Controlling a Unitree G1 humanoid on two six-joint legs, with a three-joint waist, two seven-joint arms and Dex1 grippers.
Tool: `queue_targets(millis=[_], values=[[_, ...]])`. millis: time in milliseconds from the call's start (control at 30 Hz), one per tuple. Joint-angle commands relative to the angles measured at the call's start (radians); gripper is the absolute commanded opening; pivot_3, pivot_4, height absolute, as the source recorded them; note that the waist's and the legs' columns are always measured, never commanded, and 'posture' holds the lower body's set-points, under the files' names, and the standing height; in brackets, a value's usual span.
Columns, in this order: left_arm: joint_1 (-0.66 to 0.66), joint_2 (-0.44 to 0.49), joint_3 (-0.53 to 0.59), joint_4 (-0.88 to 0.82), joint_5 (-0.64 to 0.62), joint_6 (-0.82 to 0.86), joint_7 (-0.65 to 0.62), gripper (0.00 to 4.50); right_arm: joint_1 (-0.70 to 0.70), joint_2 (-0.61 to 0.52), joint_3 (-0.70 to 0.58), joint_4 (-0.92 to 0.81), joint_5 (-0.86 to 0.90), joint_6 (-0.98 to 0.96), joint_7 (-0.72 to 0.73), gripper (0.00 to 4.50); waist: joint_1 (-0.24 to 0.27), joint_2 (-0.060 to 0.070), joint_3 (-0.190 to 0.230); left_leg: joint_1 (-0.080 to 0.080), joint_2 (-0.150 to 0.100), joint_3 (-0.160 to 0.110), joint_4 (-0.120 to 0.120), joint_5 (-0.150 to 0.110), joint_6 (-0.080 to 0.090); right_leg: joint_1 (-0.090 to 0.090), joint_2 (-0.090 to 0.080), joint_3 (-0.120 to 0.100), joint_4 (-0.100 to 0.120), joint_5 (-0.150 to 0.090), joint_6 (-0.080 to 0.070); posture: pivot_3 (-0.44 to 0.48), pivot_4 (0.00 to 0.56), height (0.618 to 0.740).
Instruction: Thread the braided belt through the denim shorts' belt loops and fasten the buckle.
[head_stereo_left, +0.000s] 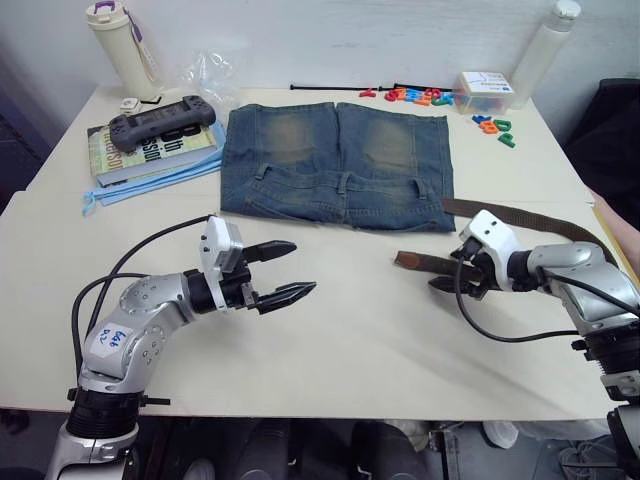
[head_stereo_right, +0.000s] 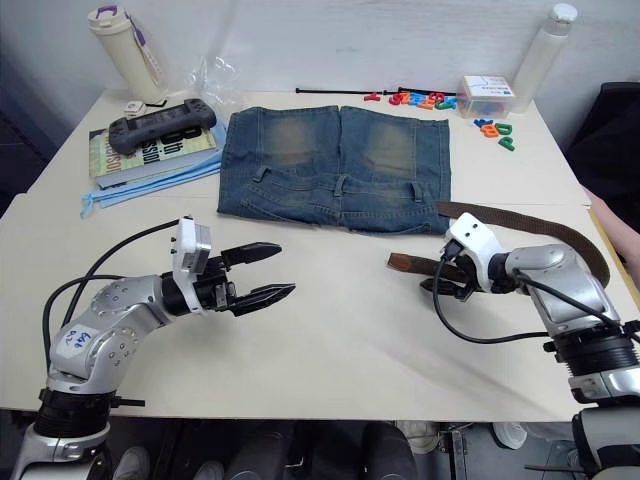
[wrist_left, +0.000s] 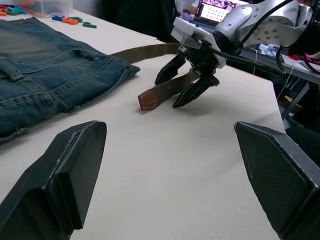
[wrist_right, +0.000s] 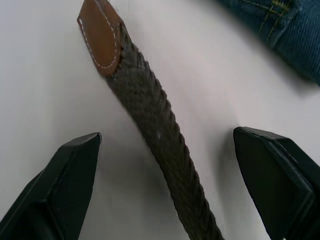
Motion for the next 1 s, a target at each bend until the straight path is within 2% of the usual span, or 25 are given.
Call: queue_targets(millis=[33,100,433,567,667,800,900,1000], values=[[0.015,0.0,0.022,-0.056,-0.018,-0.003,0.014,4.5,-0.021,-0.001,0.006,0.032,-0.028,-0.014,0.05,4.49,0.0,0.0,0.0,0.0,0.0,0.0,0.0,0.0,0.0,0.0,0.0,0.0,0.0,0.0,0.0,0.0,0.15,0.718],[0.023,0.0,0.024,-0.064,-0.019,-0.002,0.02,4.5,-0.022,0.009,0.007,0.045,-0.038,-0.021,0.057,4.49,0.0,0.0,0.0,0.0,0.0,0.0,0.0,0.0,0.0,0.0,0.0,0.0,0.0,0.0,0.0,0.0,0.15,0.718],[0.022,0.004,0.027,-0.066,-0.024,0.003,0.027,4.5,0.025,0.013,-0.003,-0.01,-0.047,-0.018,0.097,0.03,0.0,0.0,0.0,0.001,0.0,0.0,0.001,0.0,0.0,0.0,0.0,0.001,0.001,0.0,0.0,0.0,0.15,0.718],[-0.017,0.009,0.035,-0.034,-0.048,0.016,0.002,4.5,0.066,-0.018,-0.032,-0.182,0.006,0.02,0.147,0.03,0.001,0.0,0.0,0.0,0.0,0.0,0.001,0.0,-0.001,0.0,0.0,0.0,0.001,0.0,0.0,0.0,0.15,0.718],[-0.079,0.023,0.038,0.046,-0.067,0.016,-0.067,4.5,0.068,-0.024,-0.075,-0.389,0.125,0.152,0.189,0.03,0.001,0.002,0.001,0.0,0.0,0.0,0.0,0.0,-0.001,0.0,0.0,0.0,0.0,0.0,0.0,0.0,0.15,0.718],[-0.169,0.031,-0.029,0.17,-0.008,-0.036,-0.177,4.5,0.051,-0.032,-0.07,-0.557,0.189,0.257,0.181,0.03,-0.001,0.004,0.002,0.0,0.001,0.0,0.001,0.0,-0.001,-0.001,0.0,0.001,0.001,0.0,0.0,0.0,0.15,0.718],[-0.219,0.021,-0.122,0.237,0.07,-0.107,-0.265,4.5,0.024,-0.023,-0.055,-0.639,0.212,0.312,0.157,0.03,0.002,0.004,0.002,0.0,0.001,0.0,0.001,-0.001,-0.001,-0.001,0.0,0.001,0.0,0.0,0.0,0.0,0.15,0.718],[-0.247,0.003,-0.168,0.275,0.108,-0.145,-0.309,4.5,0.011,-0.013,-0.044,-0.678,0.225,0.345,0.134,0.03,0.003,0.003,0.002,-0.001,0.0,0.0,0.001,-0.001,-0.001,-0.002,0.0,0.001,0.0,0.0,0.0,0.0,0.15,0.718]])
